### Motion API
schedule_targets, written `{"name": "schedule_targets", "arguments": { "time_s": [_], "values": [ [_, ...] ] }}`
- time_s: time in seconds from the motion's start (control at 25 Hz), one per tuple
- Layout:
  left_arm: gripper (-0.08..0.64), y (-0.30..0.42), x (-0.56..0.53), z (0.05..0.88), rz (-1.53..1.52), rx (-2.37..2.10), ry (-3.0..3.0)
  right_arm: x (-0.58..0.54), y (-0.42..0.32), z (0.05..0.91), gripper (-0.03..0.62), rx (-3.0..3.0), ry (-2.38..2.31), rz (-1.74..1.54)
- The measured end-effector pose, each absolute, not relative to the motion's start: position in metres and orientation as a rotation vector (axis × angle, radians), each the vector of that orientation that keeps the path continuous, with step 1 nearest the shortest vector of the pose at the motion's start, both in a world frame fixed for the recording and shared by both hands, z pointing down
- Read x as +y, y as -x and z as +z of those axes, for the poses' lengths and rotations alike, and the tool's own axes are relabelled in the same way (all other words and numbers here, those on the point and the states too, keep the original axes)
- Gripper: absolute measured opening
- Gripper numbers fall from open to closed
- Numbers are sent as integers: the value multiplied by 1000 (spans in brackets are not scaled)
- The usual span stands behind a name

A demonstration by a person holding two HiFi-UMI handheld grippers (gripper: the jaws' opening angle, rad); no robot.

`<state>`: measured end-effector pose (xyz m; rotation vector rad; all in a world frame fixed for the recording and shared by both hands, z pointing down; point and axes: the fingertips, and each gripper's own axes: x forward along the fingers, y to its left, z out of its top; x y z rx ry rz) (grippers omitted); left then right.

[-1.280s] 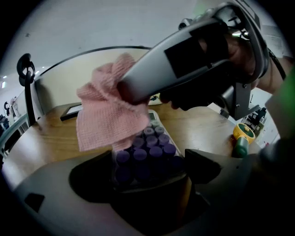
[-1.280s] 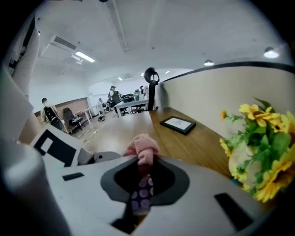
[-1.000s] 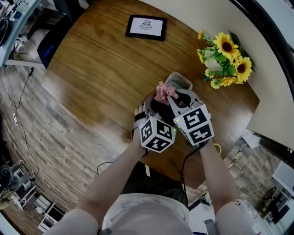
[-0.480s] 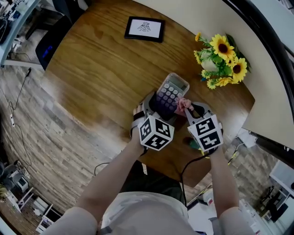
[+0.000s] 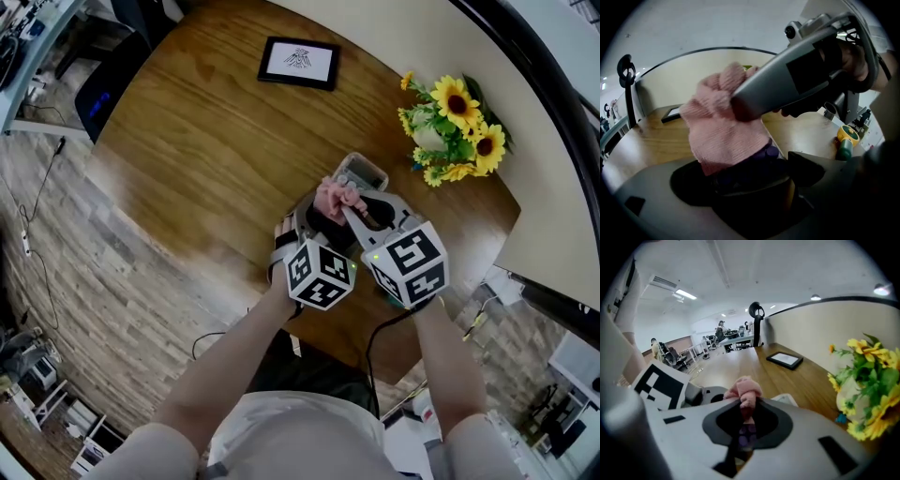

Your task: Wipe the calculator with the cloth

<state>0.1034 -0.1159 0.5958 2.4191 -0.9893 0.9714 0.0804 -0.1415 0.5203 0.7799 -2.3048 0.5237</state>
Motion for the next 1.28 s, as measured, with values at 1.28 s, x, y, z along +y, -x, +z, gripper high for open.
{"name": "schedule_targets", "arguments": {
  "time_s": [1.28],
  "values": [
    [485, -103, -115, 597, 974, -983, -2423, -125, -157, 544, 40, -2183, -625, 578]
  ]
}}
